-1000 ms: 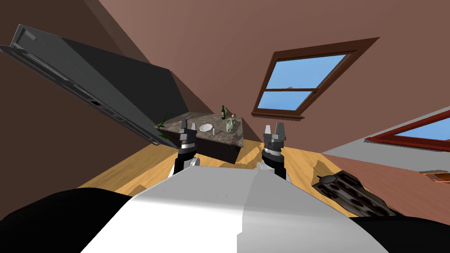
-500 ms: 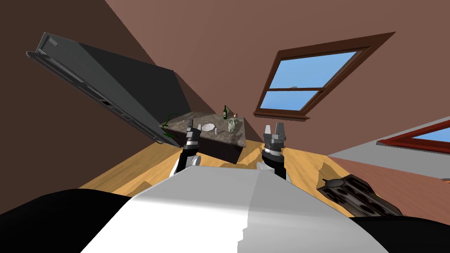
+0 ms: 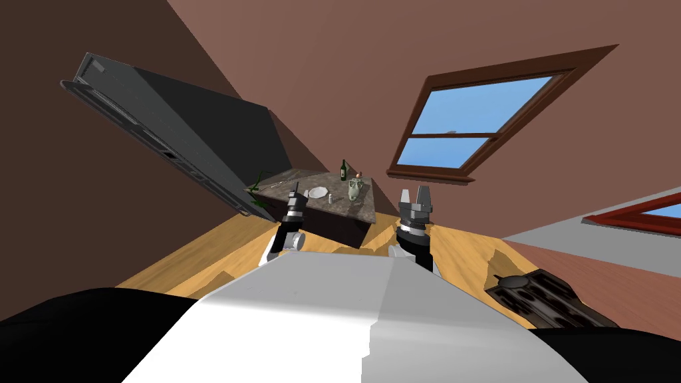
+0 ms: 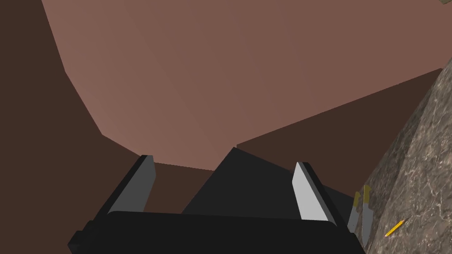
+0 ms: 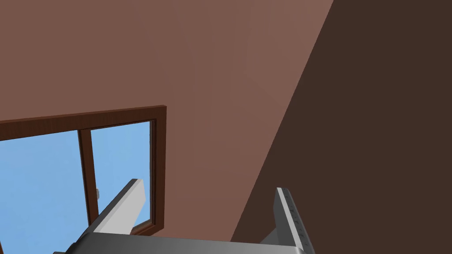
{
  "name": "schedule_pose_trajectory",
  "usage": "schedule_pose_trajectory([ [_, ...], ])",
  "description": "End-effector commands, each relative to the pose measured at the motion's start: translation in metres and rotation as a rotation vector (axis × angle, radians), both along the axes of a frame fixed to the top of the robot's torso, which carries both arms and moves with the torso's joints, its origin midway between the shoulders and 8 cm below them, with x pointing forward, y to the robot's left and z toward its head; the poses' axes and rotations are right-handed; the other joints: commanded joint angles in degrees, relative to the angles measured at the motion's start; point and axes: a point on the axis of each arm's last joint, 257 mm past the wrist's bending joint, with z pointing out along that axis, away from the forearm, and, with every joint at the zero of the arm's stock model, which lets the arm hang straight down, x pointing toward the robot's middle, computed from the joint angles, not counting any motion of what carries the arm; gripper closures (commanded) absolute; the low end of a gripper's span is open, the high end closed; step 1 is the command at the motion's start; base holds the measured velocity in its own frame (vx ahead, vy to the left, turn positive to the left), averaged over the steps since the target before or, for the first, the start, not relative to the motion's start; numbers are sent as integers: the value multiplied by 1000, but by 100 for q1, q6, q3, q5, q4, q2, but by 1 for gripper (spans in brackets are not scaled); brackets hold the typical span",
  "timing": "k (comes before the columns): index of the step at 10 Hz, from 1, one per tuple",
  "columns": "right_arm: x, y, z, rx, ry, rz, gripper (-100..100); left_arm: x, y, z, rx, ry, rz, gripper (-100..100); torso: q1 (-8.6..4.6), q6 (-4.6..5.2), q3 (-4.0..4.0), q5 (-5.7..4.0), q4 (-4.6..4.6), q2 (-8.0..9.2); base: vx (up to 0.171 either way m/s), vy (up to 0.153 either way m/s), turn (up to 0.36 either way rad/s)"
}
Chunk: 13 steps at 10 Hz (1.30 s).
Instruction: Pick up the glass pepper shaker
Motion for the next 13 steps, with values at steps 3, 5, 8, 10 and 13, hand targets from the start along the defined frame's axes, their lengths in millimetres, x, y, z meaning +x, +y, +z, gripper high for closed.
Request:
schedule_pose_trajectory([
  [3, 0, 0, 0, 0, 0, 0, 0, 29, -3, -24, -50, 93, -48, -100, 0, 0, 0, 0, 0, 1, -1, 48, 49],
  [5, 0, 0, 0, 0, 0, 0, 0, 45, -4, -39, -76, 150, -69, -100, 3, 0, 1, 1, 0, 1, -3, 54, 43],
  [8, 0, 0, 0, 0, 0, 0, 0, 61, -6, -57, -105, 219, -89, -100, 5, -1, 0, 1, 0, 0, 2, 47, 35],
  [10, 0, 0, 0, 0, 0, 0, 0, 76, -8, -73, -135, 280, -108, -100, 5, 0, -1, 1, 0, -2, 2, 48, 39],
  [13, 0, 0, 0, 0, 0, 0, 0, 91, -10, -89, -167, 343, -125, -100, -2, 0, -1, 0, -1, -2, 5, 32, 25],
])
